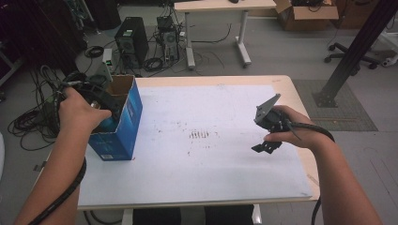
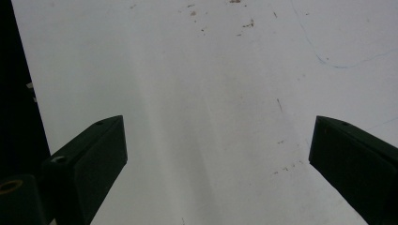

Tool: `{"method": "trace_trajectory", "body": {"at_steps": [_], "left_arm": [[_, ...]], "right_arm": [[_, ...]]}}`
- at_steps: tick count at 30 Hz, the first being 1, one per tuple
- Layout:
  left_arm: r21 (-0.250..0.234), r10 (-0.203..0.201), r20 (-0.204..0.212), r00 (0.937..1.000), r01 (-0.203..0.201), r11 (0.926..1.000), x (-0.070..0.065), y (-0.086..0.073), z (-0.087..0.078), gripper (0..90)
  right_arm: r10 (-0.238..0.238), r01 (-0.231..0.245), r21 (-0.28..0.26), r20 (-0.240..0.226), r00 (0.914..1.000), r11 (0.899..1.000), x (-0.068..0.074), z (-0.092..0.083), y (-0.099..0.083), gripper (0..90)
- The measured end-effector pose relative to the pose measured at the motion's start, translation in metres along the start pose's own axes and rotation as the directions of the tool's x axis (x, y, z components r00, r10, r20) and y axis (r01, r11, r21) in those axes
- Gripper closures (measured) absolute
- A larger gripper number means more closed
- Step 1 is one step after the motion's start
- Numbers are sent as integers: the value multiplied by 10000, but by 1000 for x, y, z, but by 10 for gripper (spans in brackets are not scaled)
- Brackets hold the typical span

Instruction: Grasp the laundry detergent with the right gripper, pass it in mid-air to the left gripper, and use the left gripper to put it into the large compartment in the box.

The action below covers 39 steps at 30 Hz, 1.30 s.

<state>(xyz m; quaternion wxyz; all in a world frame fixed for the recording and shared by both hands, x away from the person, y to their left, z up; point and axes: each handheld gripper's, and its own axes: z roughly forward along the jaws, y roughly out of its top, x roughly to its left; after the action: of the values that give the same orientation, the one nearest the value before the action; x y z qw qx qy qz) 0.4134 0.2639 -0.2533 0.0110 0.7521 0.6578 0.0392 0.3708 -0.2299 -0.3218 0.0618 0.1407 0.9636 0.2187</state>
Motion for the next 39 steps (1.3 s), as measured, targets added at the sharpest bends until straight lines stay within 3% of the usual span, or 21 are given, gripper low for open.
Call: {"method": "trace_trajectory", "body": {"at_steps": [8, 14, 25, 34, 39], "left_arm": [[-310, 283, -117, 9995, -286, 9991, -4, -5, -15, 145], [-505, 743, -260, 9969, -756, 9959, -16, -8, -29, 109], [-694, 1851, -390, 9819, -1875, 9798, -48, -9, -48, 51], [-775, 2171, -334, 9756, -2191, 9726, -60, -4, -59, 16], [-832, 2671, -149, 9636, -2674, 9600, -68, -1, -66, 2]], "right_arm": [[2, -2, -57, 14, 10000, 10000, 2, -2, -1, 47], [-33, 34, -74, 53, 10000, 10000, 3, -4, 0, 47], [-6, 6, -83, 68, 10000, 10000, 5, -6, -1, 47], [-5, 6, -88, 131, 9999, 10000, 2, -11, -2, 46], [-44, 45, -92, 151, 9999, 9999, 2, -15, -2, 46]]}}
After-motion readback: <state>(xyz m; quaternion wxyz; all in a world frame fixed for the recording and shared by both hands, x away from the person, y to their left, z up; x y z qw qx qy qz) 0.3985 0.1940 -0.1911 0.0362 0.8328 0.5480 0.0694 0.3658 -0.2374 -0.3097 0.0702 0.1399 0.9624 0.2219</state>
